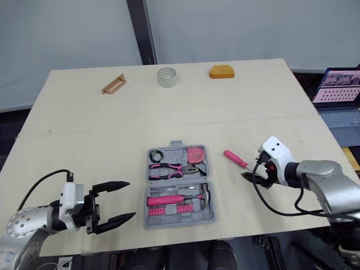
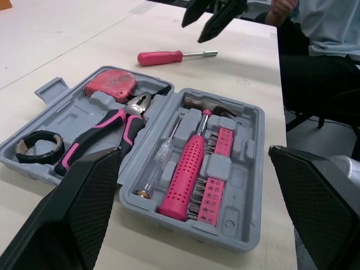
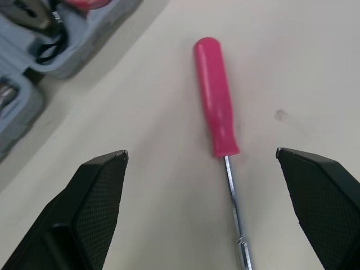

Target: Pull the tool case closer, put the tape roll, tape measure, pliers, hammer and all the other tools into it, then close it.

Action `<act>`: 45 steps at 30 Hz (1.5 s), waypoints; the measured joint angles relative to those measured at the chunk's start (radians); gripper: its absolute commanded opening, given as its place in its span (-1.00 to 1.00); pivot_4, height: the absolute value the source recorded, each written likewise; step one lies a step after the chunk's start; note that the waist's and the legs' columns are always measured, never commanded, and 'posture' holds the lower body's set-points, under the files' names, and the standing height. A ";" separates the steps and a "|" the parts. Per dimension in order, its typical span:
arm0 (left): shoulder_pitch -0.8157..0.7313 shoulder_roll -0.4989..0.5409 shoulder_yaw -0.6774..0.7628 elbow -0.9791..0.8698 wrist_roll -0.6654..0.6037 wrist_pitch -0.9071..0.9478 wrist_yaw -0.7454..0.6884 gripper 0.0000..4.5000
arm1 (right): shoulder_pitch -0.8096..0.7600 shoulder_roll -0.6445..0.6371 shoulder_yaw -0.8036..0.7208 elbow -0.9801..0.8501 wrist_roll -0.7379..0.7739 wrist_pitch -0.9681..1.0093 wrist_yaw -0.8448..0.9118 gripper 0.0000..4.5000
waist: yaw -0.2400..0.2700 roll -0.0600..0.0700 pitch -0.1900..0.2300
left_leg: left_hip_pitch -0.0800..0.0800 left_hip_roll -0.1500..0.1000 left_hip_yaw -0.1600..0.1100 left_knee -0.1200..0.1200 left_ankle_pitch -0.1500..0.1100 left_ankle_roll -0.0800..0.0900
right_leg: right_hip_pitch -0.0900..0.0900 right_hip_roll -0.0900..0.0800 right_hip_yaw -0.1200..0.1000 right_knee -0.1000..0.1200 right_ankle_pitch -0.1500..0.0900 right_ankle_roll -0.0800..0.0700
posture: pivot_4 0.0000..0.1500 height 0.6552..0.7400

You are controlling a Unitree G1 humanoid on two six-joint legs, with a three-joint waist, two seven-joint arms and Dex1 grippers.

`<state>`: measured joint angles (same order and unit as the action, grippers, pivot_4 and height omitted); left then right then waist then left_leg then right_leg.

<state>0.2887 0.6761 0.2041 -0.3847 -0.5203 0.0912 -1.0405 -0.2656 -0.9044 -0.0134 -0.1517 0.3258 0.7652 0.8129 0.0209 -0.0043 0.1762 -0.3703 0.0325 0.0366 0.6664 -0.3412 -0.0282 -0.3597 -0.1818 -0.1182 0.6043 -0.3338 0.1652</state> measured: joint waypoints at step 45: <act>0.037 -0.020 -0.021 0.014 0.021 -0.024 0.032 1.00 | -0.179 0.125 0.127 0.256 -0.145 -0.022 0.040 -0.81 | 0.000 0.001 0.000 | 0.000 0.000 0.000 0.000 0.000 0.000 | 0.000 0.000 0.000 0.001 0.000 0.000 | 1.00 1.00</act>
<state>0.3259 0.6563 0.1829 -0.3707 -0.4988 0.0672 -1.0085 -0.4443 -0.7798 0.1131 0.1046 0.1807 0.7427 0.8526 0.0212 -0.0037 0.1763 -0.3707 0.0325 0.0366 0.6668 -0.3412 -0.0282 -0.3602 -0.1818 -0.1183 0.6050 -0.3338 0.1653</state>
